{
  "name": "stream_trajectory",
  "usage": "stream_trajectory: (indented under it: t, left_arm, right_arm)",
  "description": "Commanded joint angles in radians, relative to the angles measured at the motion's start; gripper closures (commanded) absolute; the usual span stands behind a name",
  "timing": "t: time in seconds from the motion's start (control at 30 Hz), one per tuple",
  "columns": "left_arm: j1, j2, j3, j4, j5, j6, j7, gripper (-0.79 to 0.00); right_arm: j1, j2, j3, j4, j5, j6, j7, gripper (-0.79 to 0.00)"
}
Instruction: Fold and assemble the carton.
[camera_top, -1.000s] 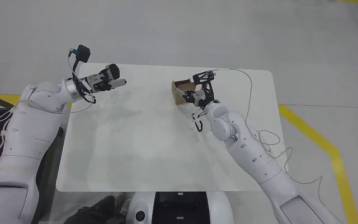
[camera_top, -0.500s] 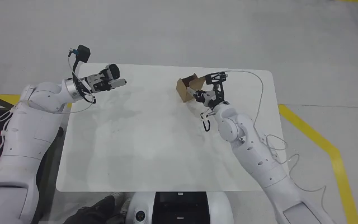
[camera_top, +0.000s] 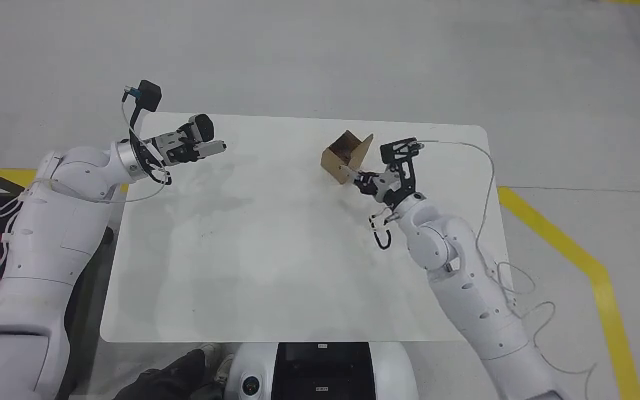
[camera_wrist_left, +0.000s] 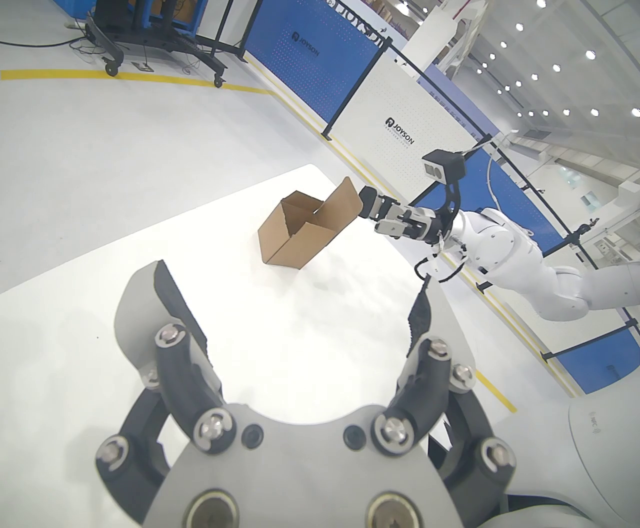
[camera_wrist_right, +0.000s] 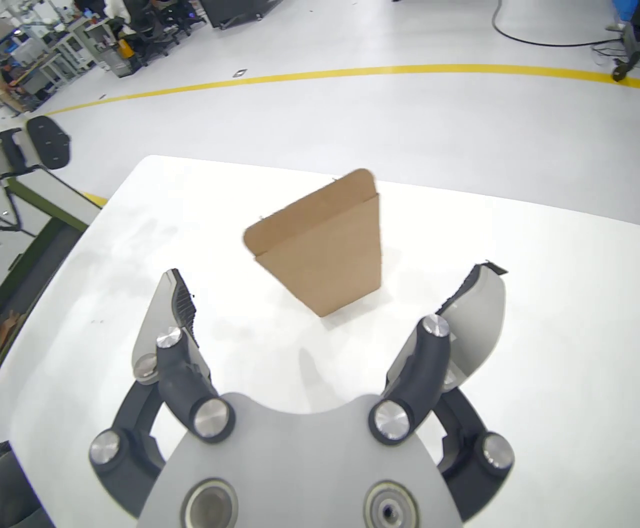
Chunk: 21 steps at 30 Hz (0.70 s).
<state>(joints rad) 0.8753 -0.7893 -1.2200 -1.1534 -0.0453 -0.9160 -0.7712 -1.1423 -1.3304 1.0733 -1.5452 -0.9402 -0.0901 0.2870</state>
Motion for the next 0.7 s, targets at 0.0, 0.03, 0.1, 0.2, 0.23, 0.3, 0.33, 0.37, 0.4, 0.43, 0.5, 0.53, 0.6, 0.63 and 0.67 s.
stream_trajectory:
  t: [0.0, 0.03, 0.1, 0.2, 0.23, 0.3, 0.33, 0.37, 0.4, 0.43, 0.5, 0.53, 0.6, 0.63, 0.67]
  left_arm:
    - [0.0, 0.0, 0.0, 0.0, 0.0, 0.0, 0.0, -0.785]
    - [0.0, 0.0, 0.0, 0.0, 0.0, 0.0, 0.0, -0.785]
    - [0.0, 0.0, 0.0, 0.0, 0.0, 0.0, 0.0, -0.785]
    - [0.0, 0.0, 0.0, 0.0, 0.0, 0.0, 0.0, -0.785]
    - [0.0, 0.0, 0.0, 0.0, 0.0, 0.0, 0.0, -0.785]
    - [0.0, 0.0, 0.0, 0.0, 0.0, 0.0, 0.0, -0.785]
    - [0.0, 0.0, 0.0, 0.0, 0.0, 0.0, 0.0, -0.785]
    - [0.0, 0.0, 0.0, 0.0, 0.0, 0.0, 0.0, -0.785]
    - [0.0, 0.0, 0.0, 0.0, 0.0, 0.0, 0.0, -0.785]
    - [0.0, 0.0, 0.0, 0.0, 0.0, 0.0, 0.0, -0.785]
    - [0.0, 0.0, 0.0, 0.0, 0.0, 0.0, 0.0, -0.785]
    - [0.0, 0.0, 0.0, 0.0, 0.0, 0.0, 0.0, -0.785]
    - [0.0, 0.0, 0.0, 0.0, 0.0, 0.0, 0.0, -0.785]
    - [0.0, 0.0, 0.0, 0.0, 0.0, 0.0, 0.0, -0.785]
    - [0.0, 0.0, 0.0, 0.0, 0.0, 0.0, 0.0, -0.785]
  right_arm:
    - [0.01, -0.004, -0.017, 0.006, -0.006, -0.004, -0.002, -0.785]
    - [0.019, -0.007, -0.025, 0.017, -0.006, 0.003, -0.003, -0.785]
    - [0.045, -0.014, -0.04, 0.047, 0.006, 0.015, -0.002, -0.785]
    - [0.087, -0.024, -0.063, 0.103, -0.007, 0.04, 0.005, -0.785]
    - [0.098, -0.027, -0.068, 0.12, -0.006, 0.049, 0.002, -0.785]
    - [0.116, -0.033, -0.072, 0.149, -0.001, 0.062, -0.007, -0.785]
    - [0.121, -0.035, -0.072, 0.159, 0.004, 0.068, -0.011, -0.785]
    - [0.125, -0.036, -0.069, 0.169, 0.007, 0.074, -0.014, -0.711]
    - [0.126, -0.036, -0.065, 0.175, 0.011, 0.078, -0.014, -0.582]
    - [0.125, -0.036, -0.06, 0.178, 0.014, 0.081, -0.016, -0.425]
    - [0.118, -0.034, -0.046, 0.176, 0.013, 0.08, -0.016, -0.299]
    - [0.112, -0.033, -0.039, 0.17, 0.013, 0.079, -0.015, -0.271]
    - [0.093, -0.028, -0.023, 0.148, 0.001, 0.08, -0.011, -0.274]
    - [0.081, -0.026, -0.015, 0.132, -0.006, 0.081, -0.008, -0.274]
    - [0.068, -0.023, -0.006, 0.116, -0.01, 0.082, -0.004, -0.28]
